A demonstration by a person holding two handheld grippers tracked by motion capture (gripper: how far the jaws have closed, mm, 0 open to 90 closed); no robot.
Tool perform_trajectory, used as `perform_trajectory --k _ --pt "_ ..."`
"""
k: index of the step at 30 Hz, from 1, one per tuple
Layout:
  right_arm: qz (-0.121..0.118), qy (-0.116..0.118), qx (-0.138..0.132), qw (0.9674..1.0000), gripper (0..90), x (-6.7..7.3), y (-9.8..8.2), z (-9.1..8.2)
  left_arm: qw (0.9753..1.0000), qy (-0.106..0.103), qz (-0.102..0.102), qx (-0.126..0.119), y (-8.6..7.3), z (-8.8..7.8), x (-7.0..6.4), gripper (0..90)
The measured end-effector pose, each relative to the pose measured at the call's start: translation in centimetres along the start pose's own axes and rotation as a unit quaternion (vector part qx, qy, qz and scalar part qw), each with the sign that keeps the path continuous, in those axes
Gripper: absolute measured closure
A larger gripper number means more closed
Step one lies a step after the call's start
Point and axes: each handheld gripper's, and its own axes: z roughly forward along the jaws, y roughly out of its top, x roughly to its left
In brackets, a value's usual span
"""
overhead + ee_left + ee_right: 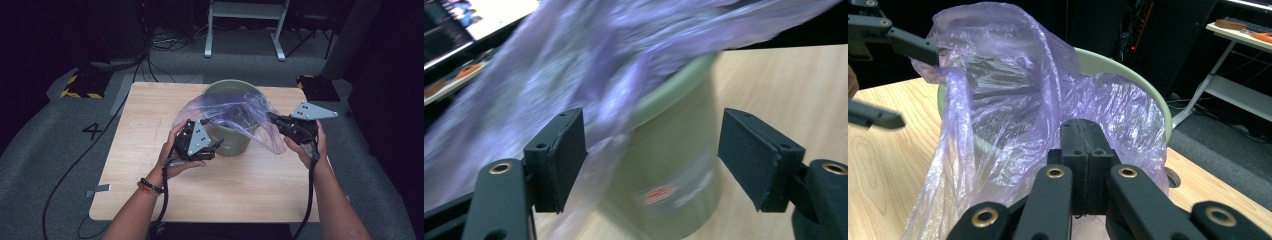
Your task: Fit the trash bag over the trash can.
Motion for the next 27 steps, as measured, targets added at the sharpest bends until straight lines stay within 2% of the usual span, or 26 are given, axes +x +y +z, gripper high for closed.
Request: perform_trajectory --k 2,4,7,8,10,12,13,15,16,21,27 --pt "0.001 0.0 0.0 1.0 90.0 0.0 0.1 0.0 0.9999 -0.003 -0.015 -0.005 -0.2 -0.2 0.5 28.1" --pt "0.0 0.001 0.001 1.0 90.0 0.0 0.1 0.0 1.0 -0.001 -0.006 0.002 -0.3 -0.2 0.6 28.8" --pt "-0.003 0.004 0.003 1.0 90.0 0.1 0.2 0.1 0.9996 0.011 0.019 0.02 -0.3 0.2 0.5 36.7" --pt "-0.004 0.005 0.003 1.0 90.0 0.1 0.3 0.1 0.9994 0.015 0.021 0.024 -0.3 0.3 0.5 39.7" --pt "-0.005 0.006 0.003 1.0 90.0 0.2 0.3 0.1 0.9987 0.028 0.021 0.036 -0.4 0.6 0.8 51.3" --pt "-0.004 0.008 0.002 1.0 90.0 0.2 0.3 0.1 0.9977 0.04 0.032 0.044 -0.6 0.5 1.2 64.9" --pt "-0.005 0.008 0.002 1.0 90.0 0.2 0.3 0.1 0.9977 0.04 0.032 0.044 -0.7 0.5 1.4 74.7" --pt "-0.003 0.009 0.002 0.9999 90.0 0.1 0.3 0.0 0.9977 0.035 0.035 0.047 -1.0 0.4 1.8 87.1" --pt "-0.003 0.009 0.002 1.0 90.0 0.1 0.3 0.0 0.9975 0.032 0.034 0.052 -1.1 0.3 1.8 89.8" --pt "0.004 0.001 0.001 1.0 90.0 -0.2 0.0 -0.2 0.9971 0.011 0.046 0.06 -2.0 -0.2 1.7 90.0" --pt "0.025 -0.022 0.01 0.9994 90.0 -1.3 -0.9 0.1 0.9941 -0.012 0.049 0.096 -4.8 -0.3 1.5 90.0"
